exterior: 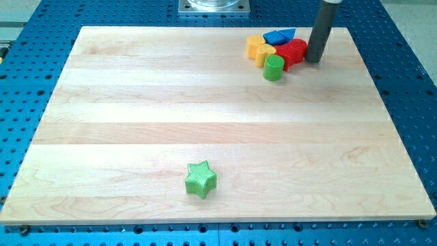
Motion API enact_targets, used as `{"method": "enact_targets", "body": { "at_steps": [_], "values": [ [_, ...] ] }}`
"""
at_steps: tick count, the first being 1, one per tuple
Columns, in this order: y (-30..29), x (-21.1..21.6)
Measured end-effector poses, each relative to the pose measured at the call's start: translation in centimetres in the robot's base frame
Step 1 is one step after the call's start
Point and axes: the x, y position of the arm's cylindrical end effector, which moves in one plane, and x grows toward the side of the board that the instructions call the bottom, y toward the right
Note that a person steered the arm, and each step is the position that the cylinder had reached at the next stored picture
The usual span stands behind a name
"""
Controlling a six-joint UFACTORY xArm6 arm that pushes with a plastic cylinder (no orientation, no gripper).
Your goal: Keep the red star parallel left of the green star
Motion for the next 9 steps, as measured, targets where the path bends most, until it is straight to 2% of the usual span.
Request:
{"method": "enact_targets", "body": {
  "at_steps": [1,5,8,9],
  "values": [
    [-3.2,0.4],
    [1.3,-5.5],
    [-5.9,-5.2],
    [-6.4,-2.0]
  ]
}}
